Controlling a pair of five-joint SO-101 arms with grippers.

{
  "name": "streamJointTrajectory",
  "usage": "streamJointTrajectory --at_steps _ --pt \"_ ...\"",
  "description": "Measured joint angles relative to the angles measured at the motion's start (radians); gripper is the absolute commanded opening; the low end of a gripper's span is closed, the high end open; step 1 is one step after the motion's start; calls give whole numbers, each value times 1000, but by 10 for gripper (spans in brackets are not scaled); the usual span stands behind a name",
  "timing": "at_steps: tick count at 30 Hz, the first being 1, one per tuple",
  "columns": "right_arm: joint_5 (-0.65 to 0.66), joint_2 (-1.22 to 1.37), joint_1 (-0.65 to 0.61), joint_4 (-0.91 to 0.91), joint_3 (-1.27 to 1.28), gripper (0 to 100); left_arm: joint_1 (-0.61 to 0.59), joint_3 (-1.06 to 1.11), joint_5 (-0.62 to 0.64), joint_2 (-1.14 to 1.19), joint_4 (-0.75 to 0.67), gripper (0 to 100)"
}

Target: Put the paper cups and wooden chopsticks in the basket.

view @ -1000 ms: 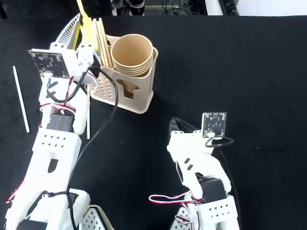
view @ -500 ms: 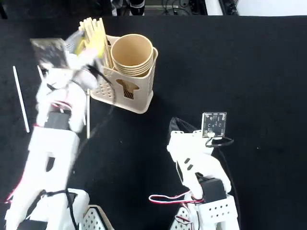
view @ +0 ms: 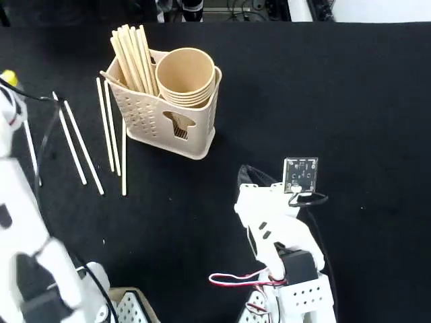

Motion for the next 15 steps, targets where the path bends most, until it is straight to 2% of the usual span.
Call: streamJointTrajectory --at_steps 5,10,15 --pt "0 0 0 0 0 12 -66 -104 -61 327 9 183" --pt "0 0 0 0 0 12 -107 -298 -129 664 9 133" --pt "0 0 0 0 0 12 -112 -517 -161 996 9 123"
